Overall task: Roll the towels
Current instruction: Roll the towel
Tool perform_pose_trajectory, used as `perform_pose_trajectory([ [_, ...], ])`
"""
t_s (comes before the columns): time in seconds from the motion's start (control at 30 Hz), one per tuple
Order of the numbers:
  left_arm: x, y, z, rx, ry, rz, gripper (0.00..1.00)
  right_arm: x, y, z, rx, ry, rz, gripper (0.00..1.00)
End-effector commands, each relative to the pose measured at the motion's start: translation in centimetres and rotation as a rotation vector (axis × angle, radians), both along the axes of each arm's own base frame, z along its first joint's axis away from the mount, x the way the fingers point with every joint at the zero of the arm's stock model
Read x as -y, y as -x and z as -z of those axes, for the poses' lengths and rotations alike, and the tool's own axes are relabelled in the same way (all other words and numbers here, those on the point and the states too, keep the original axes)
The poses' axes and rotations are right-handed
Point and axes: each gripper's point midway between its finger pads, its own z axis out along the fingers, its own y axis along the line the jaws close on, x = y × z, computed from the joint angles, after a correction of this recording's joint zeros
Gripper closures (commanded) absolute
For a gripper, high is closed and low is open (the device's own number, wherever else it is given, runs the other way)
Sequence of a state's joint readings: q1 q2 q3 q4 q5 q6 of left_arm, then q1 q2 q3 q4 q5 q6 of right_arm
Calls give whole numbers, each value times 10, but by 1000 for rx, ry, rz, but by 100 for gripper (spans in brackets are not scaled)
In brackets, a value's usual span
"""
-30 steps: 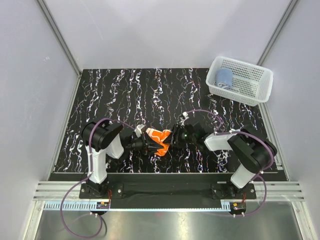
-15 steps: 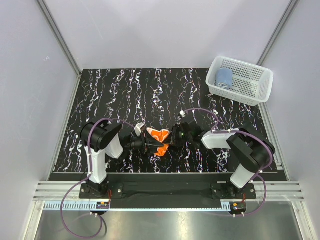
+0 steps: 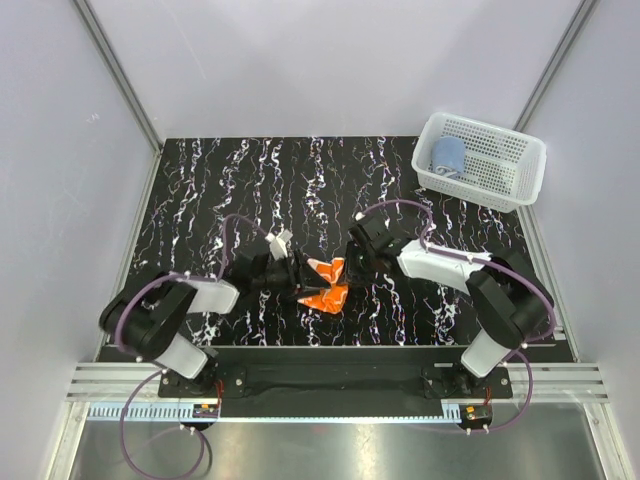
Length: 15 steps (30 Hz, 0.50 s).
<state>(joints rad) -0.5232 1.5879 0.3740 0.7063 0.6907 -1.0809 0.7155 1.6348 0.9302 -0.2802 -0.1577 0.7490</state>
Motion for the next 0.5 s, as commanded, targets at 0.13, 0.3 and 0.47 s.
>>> perform_pose_trajectory([
  [0.13,-18,-11,-6,260,-389,-14,35,11,3,10,-52,178,-33,83],
  [0.3,-10,-12,-25,449,-569,-13,35,9,2,13,-77,249,-63,83],
  [0.47,6,-3,-15,477,-620,24,36,8,0,13,-85,266,-67,83],
])
